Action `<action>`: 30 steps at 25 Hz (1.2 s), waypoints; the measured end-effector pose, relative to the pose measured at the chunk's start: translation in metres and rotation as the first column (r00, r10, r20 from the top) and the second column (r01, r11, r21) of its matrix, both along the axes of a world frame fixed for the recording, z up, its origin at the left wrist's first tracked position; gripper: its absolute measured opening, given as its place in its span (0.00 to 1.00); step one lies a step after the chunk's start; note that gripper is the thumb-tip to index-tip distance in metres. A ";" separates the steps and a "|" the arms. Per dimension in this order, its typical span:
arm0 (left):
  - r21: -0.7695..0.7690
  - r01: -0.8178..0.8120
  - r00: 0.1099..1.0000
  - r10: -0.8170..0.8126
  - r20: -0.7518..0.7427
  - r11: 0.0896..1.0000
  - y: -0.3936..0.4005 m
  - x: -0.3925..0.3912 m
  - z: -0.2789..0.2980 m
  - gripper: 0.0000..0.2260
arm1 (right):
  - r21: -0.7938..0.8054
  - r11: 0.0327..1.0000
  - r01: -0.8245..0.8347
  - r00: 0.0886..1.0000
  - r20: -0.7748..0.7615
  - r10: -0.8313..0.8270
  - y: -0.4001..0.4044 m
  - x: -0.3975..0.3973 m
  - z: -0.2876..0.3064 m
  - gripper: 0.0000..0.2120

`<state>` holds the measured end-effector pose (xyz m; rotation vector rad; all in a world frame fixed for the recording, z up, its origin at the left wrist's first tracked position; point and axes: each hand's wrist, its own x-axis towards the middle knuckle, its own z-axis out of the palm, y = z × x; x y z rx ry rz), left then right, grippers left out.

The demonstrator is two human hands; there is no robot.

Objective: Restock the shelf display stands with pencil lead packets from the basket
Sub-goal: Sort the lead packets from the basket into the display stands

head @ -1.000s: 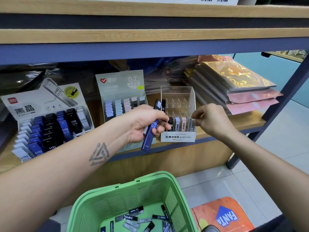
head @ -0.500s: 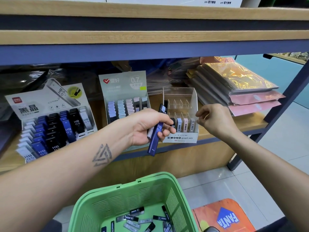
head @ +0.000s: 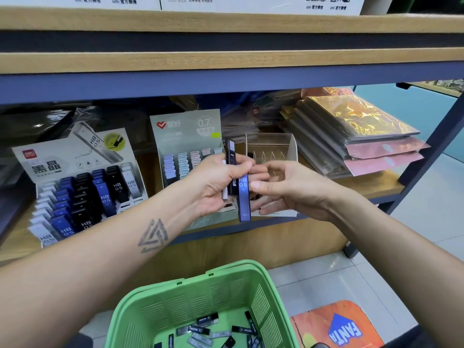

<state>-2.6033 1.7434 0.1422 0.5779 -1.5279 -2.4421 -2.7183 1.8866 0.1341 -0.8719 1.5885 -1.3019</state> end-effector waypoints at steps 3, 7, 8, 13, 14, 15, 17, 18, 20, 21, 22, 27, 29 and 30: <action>-0.014 -0.110 0.987 0.107 -0.116 0.994 -0.005 -0.002 0.004 0.07 | 0.028 0.998 -0.055 0.996 0.070 0.053 -0.006 0.010 -0.003 0.23; -0.073 -0.140 0.984 0.131 -0.117 0.987 -0.019 0.007 0.018 0.10 | -0.069 0.998 0.015 0.999 0.046 -0.012 -0.018 0.014 0.000 0.15; -0.107 -0.144 0.986 0.134 -0.100 0.984 -0.025 0.012 0.022 0.11 | -0.085 0.996 0.029 0.999 0.018 -0.027 -0.022 0.017 0.003 0.13; -0.369 -0.162 0.985 0.175 0.002 0.915 -0.053 0.047 0.035 0.04 | -0.115 0.993 0.031 0.977 -0.205 -0.054 -0.055 0.043 0.017 0.08; -0.395 -0.182 0.980 0.201 0.006 0.900 -0.060 0.056 0.037 0.03 | -0.111 0.994 0.015 0.954 -0.296 -0.047 -0.064 0.050 0.021 0.07; -0.419 -0.205 0.973 0.229 0.008 0.884 -0.067 0.065 0.039 0.03 | -0.117 0.993 0.010 0.923 -0.381 -0.054 -0.074 0.057 0.027 0.07; -0.460 -0.241 0.960 0.279 0.014 0.854 -0.084 0.087 0.043 0.02 | -0.183 0.983 0.033 0.884 -0.453 -0.114 -0.097 0.071 0.036 0.08; -0.470 -0.241 0.958 0.285 0.024 0.849 -0.091 0.098 0.044 0.02 | -0.225 0.973 0.048 0.878 -0.454 -0.149 -0.109 0.078 0.039 0.08; -0.496 -0.211 0.959 0.278 0.064 0.842 -0.103 0.119 0.046 0.05 | -0.286 0.958 0.030 0.879 -0.449 -0.161 -0.134 0.093 0.044 0.11; -0.508 -0.199 0.958 0.277 0.081 0.838 -0.108 0.129 0.045 0.05 | -0.296 0.955 0.004 0.882 -0.449 -0.144 -0.147 0.101 0.044 0.11; -0.503 -0.192 0.956 0.277 0.098 0.842 -0.112 0.138 0.044 0.07 | -0.295 0.955 -0.019 0.878 -0.461 -0.125 -0.158 0.109 0.044 0.10; -0.408 -0.179 0.954 0.258 0.149 0.895 -0.135 0.178 0.034 0.13 | -0.209 0.973 -0.097 0.880 -0.475 -0.014 -0.197 0.141 0.041 0.03; -0.401 -0.179 0.949 0.266 0.172 0.898 -0.143 0.188 0.030 0.12 | -0.199 0.976 -0.093 0.876 -0.482 -0.015 -0.206 0.145 0.036 0.04; -0.416 -0.191 0.938 0.291 0.191 0.889 -0.147 0.191 0.029 0.10 | -0.206 0.975 -0.088 0.851 -0.525 -0.034 -0.209 0.146 0.031 0.06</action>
